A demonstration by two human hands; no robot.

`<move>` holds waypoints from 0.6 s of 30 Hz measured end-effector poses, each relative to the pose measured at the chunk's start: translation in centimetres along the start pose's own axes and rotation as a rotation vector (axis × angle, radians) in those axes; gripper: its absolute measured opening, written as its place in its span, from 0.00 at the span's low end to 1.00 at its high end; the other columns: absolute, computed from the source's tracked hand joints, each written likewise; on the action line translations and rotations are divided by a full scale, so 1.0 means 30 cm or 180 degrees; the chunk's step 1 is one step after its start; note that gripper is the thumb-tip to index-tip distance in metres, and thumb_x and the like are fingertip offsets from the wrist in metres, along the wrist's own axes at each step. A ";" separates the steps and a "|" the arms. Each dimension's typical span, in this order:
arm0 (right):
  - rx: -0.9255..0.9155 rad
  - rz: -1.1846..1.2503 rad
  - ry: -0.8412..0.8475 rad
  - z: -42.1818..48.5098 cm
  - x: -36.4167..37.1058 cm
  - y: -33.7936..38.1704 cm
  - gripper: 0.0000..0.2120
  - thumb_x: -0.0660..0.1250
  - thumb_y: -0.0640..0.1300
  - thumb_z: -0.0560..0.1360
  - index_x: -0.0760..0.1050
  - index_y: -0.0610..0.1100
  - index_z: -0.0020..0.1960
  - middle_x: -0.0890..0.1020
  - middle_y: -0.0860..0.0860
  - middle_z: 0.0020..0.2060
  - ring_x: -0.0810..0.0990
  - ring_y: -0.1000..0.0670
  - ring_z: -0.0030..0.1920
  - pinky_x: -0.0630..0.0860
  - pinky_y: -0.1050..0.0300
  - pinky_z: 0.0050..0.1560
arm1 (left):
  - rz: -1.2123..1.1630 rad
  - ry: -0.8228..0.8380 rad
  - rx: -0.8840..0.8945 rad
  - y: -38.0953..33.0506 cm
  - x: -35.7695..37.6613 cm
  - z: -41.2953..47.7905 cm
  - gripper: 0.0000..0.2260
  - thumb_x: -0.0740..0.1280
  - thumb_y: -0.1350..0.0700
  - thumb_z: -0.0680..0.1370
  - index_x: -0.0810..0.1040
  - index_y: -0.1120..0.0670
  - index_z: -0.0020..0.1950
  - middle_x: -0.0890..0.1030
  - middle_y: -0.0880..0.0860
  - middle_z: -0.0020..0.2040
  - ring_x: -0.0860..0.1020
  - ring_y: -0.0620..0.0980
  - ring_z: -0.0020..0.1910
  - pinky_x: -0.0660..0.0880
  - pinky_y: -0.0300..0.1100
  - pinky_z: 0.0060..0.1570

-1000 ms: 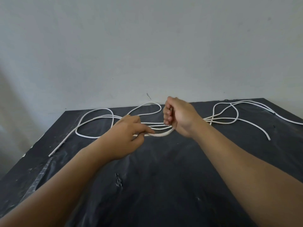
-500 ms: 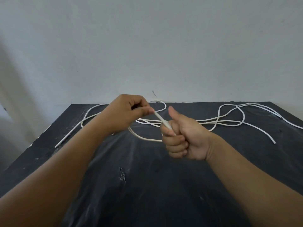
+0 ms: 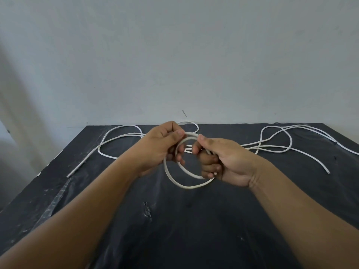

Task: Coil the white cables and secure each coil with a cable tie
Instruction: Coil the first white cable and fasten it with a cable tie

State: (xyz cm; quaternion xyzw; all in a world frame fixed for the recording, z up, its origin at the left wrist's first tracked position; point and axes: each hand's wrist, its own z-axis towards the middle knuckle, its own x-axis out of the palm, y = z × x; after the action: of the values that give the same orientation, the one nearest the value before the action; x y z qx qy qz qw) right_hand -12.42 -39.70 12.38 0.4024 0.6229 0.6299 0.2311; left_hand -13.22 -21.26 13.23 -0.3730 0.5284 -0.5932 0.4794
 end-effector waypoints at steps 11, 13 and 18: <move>-0.0278 0.0962 0.0846 0.059 0.046 0.111 0.11 0.58 0.48 0.78 0.73 0.43 0.41 0.64 0.55 0.24 0.63 0.58 0.21 0.67 0.63 0.25 | 0.0598 -0.0085 0.0367 -0.175 -0.092 0.065 0.08 0.61 0.58 0.80 0.74 0.58 0.43 0.81 0.52 0.33 0.78 0.47 0.29 0.76 0.39 0.27; -0.0226 0.0912 0.0828 0.066 0.044 0.106 0.11 0.59 0.49 0.77 0.73 0.44 0.40 0.61 0.55 0.24 0.60 0.58 0.21 0.61 0.64 0.24 | 0.0936 -0.0221 0.0466 -0.184 -0.097 0.067 0.08 0.61 0.59 0.80 0.75 0.59 0.43 0.83 0.52 0.33 0.81 0.48 0.33 0.78 0.40 0.30; -0.0092 0.0798 0.0623 0.054 0.052 0.071 0.15 0.60 0.54 0.77 0.70 0.47 0.35 0.59 0.55 0.23 0.54 0.56 0.22 0.55 0.63 0.24 | 0.1415 -0.0638 0.0763 -0.193 -0.102 0.065 0.08 0.64 0.59 0.79 0.77 0.60 0.42 0.79 0.49 0.28 0.74 0.46 0.25 0.74 0.39 0.26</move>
State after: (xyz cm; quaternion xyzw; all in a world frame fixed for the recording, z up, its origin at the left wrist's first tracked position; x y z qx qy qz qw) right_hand -11.57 -37.74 14.64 0.4102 0.5782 0.6989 0.0947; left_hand -11.56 -18.94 19.44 -0.2453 0.4732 -0.4918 0.6885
